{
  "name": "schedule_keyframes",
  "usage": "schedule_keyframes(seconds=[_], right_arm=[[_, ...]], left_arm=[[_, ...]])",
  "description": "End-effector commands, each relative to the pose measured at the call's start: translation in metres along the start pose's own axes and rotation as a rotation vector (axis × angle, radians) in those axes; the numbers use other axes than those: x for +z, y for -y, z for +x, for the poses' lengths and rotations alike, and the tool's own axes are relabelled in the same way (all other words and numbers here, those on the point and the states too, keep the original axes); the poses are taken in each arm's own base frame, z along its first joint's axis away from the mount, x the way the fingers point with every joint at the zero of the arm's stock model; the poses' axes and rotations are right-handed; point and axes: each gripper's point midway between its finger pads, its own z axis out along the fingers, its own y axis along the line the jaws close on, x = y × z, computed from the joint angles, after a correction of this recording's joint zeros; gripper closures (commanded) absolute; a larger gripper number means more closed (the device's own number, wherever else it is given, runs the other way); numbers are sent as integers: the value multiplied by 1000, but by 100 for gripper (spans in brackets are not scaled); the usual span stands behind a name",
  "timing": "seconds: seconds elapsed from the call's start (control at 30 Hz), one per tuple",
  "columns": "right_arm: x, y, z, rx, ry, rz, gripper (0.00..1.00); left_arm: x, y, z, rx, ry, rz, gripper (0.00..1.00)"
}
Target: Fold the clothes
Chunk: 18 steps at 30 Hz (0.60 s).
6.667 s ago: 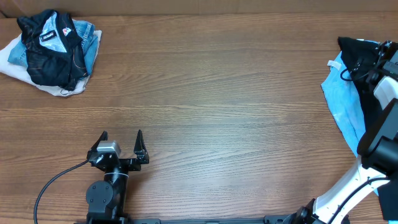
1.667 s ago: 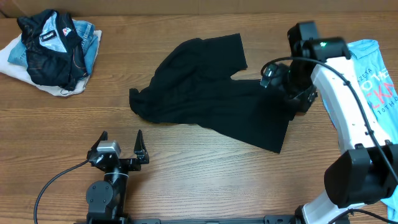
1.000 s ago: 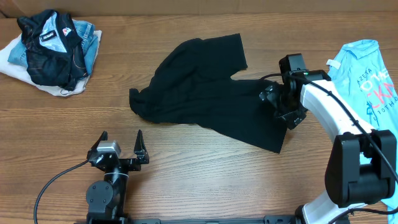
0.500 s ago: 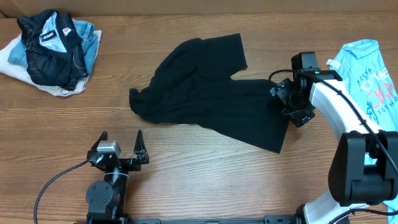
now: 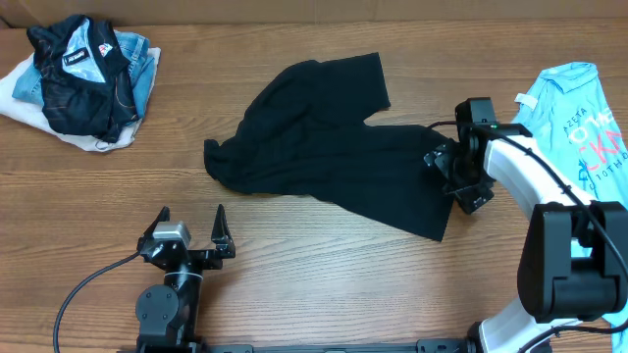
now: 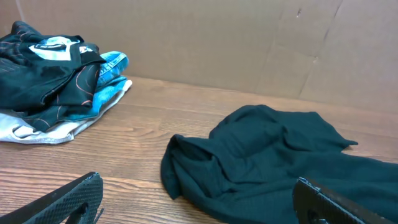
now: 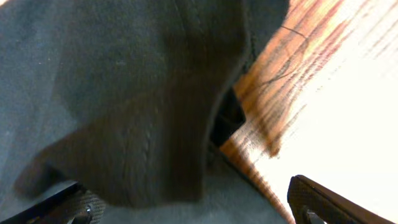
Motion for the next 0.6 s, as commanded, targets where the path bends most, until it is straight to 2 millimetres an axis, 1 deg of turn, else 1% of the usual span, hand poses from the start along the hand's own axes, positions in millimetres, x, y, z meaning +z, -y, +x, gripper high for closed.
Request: schedule_keyframes(seconds=[0.0, 0.13, 0.23, 0.33, 0.47, 0.5, 0.57], right_arm=[[9, 3, 3, 3, -3, 3, 3], [11, -3, 0, 3, 15, -25, 3], [10, -11, -6, 8, 35, -58, 5], [10, -11, -7, 14, 41, -59, 8], [10, -8, -6, 30, 39, -44, 21], [11, -5, -4, 30, 34, -34, 28], [11, -3, -4, 30, 30, -26, 36]], left_arm=[[0, 0, -1, 22, 8, 0, 0], [0, 0, -1, 22, 8, 0, 0], [0, 0, -1, 23, 8, 0, 0], [0, 0, -1, 22, 8, 0, 0], [0, 0, -1, 22, 8, 0, 0], [0, 0, -1, 22, 8, 0, 0], [0, 0, -1, 22, 8, 0, 0]])
